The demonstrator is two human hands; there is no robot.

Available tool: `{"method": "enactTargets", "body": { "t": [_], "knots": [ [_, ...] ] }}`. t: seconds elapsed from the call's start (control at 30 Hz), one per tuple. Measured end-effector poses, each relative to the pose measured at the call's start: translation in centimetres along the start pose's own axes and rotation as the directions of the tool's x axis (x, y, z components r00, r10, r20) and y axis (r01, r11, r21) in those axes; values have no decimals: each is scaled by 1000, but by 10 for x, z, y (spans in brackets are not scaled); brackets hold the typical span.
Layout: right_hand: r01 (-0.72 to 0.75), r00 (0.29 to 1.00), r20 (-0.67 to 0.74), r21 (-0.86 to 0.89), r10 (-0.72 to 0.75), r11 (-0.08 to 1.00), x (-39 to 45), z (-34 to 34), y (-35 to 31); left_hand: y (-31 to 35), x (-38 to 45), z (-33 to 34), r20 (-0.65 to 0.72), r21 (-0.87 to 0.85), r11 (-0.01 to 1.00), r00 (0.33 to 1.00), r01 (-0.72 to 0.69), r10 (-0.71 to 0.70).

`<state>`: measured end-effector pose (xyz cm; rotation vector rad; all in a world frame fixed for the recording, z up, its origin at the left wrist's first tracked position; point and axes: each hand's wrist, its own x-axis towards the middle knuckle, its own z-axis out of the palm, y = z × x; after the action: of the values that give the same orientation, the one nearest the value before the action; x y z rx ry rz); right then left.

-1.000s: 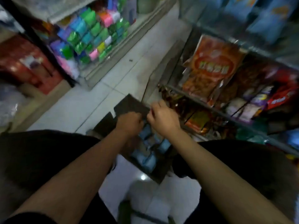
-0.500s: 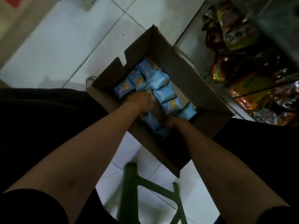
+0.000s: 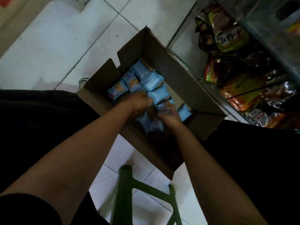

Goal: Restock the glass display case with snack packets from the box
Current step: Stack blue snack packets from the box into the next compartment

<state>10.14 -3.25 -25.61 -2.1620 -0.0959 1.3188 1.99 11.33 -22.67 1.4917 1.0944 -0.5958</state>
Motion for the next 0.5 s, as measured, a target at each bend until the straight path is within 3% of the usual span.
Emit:
{"method": "enactTargets", "body": {
  "t": [0.07,0.13,0.2,0.27,0.37,0.43,0.5],
  "knots": [
    [70,996,-67,132,-61,989,-10,-6,-32,7,-2,2,78,-269,961,996,66,-46],
    [75,996,-69,232,-60,970,-10,-6,-58,10,-2,1,209,-489,858,976,159,-62],
    [53,999,-21,304,-49,951,-3,-3,-77,11,-3,-5,258,-625,762,966,170,-3],
    [99,994,-62,235,-87,967,10,-1,-81,8,1,-11,241,-677,720,970,151,23],
    [201,952,-203,-159,-231,967,36,-5,-65,1,18,-22,101,-667,742,995,72,-5],
    [273,932,-56,-543,-359,794,58,-7,-50,-4,28,-27,-32,-581,813,997,37,-69],
    [318,935,163,-778,-314,543,77,-5,-35,-6,34,-29,-103,-540,841,989,32,-104]
  ]
}}
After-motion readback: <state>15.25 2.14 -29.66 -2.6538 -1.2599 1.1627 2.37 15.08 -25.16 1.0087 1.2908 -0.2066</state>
